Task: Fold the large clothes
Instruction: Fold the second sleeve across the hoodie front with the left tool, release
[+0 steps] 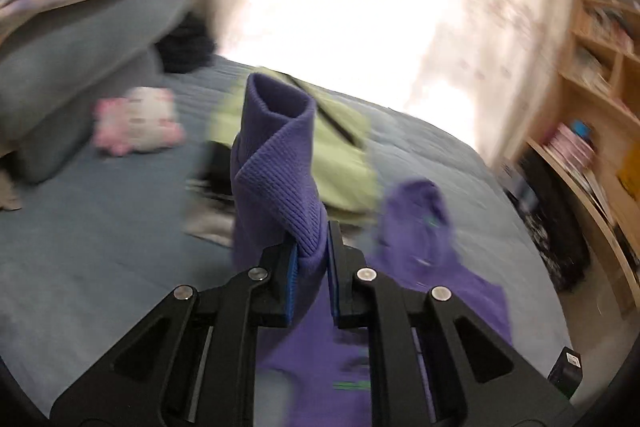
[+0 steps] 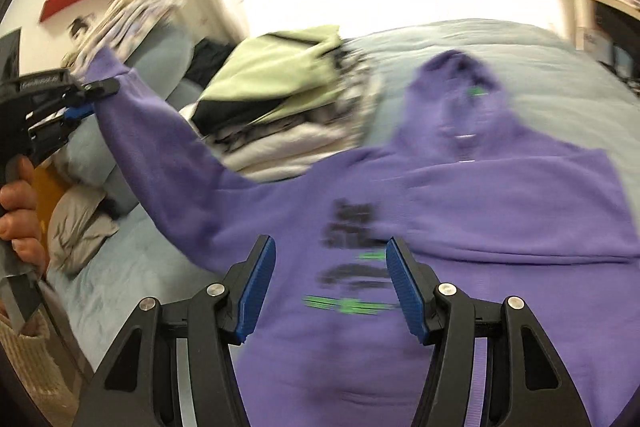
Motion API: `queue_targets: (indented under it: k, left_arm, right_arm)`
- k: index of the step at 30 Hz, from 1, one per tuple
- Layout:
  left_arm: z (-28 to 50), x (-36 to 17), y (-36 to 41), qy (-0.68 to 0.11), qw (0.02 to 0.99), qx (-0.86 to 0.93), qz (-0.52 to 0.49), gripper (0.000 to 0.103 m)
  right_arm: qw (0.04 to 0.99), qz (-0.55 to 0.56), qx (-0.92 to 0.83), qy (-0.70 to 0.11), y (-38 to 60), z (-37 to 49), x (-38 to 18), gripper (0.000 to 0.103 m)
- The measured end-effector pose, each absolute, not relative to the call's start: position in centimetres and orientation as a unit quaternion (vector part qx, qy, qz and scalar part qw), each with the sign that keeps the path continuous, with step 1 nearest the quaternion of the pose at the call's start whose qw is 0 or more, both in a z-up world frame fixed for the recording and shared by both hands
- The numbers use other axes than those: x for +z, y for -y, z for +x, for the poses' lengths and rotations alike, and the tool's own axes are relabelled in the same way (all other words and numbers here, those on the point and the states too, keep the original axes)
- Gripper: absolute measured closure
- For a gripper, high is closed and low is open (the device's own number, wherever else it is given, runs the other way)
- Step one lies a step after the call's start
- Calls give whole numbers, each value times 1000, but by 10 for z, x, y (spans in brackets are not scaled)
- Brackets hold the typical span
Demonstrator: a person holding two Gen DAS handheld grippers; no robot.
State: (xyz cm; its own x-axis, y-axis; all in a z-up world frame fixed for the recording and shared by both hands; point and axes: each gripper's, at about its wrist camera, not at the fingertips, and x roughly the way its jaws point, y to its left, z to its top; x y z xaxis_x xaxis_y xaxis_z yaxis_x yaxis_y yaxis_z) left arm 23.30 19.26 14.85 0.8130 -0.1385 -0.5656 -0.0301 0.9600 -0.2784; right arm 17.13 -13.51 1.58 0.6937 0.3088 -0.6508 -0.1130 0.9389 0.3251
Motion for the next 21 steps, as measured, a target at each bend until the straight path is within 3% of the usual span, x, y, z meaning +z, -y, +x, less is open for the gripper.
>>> queue_targets:
  k: [4,12,13,16,17,21]
  left_arm:
    - [255,117,-88,-348,927,-79,-115,93]
    - [258,-12,52,-451,885,-104,-51,87]
    - [257,-22,58,-462,879,-107,-54,81]
    - [248,-40,69,-479,866,-127,-63,42]
    - [245,-40,68,-473,869,-130,-65,38]
    - [240,-30,69,-451,883,-123,-52,38]
  right_arm:
    - [912,160,71,-370,229,152,10,44]
    - [892,209,25,-401,355,128,-34,44]
    - [890,215,27,-402,366,125,-39,44]
    - [887,227,32,-401,382,117,-47,44]
    - [886,231,35,-401,386,115,-49,44]
    - [882,239,51,-404,383,119,-59,44]
